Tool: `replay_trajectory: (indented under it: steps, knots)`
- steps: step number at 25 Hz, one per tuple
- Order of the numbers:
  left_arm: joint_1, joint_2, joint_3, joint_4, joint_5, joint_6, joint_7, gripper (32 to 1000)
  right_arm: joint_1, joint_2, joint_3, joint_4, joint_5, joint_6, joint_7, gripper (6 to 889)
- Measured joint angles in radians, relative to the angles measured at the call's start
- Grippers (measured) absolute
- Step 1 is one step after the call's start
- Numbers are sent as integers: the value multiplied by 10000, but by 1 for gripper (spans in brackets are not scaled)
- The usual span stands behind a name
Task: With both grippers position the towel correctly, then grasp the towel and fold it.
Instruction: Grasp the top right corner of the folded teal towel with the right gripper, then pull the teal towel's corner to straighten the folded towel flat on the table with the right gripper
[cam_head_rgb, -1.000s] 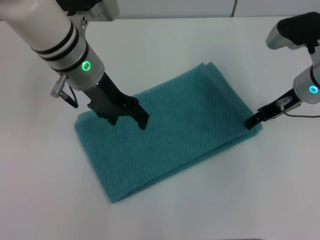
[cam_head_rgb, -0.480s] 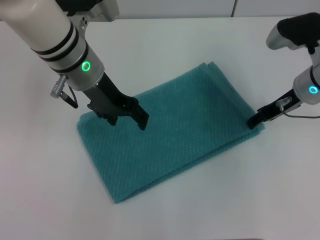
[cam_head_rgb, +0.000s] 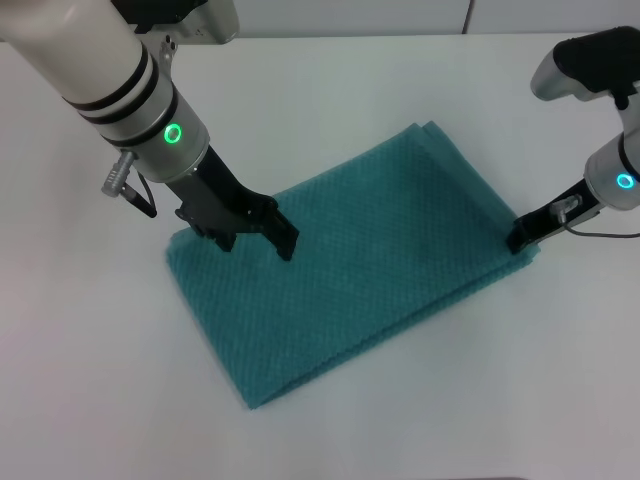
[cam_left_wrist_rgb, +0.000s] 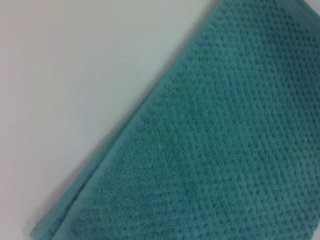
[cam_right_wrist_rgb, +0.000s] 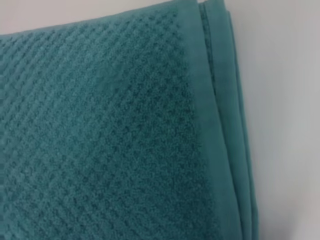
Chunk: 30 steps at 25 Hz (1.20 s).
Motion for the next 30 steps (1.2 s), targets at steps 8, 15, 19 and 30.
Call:
replay_trajectory:
  steps: [8, 15, 19, 30]
  knots:
    - [25, -1, 0, -13, 0, -28, 11, 834, 0, -2, 1, 20, 0, -6, 11, 141]
    - [160, 17, 0, 30, 3, -45, 16, 834, -1, 45, 1, 7, -2, -92, -43, 78]
    - [267, 42, 1, 42, 29, -46, 28, 834, 0, 229, 1, -108, -1, -337, -85, 77]
    - [467, 87, 0, 139, 92, -70, 15, 835, -111, 498, -2, -374, 81, -1256, -445, 76]
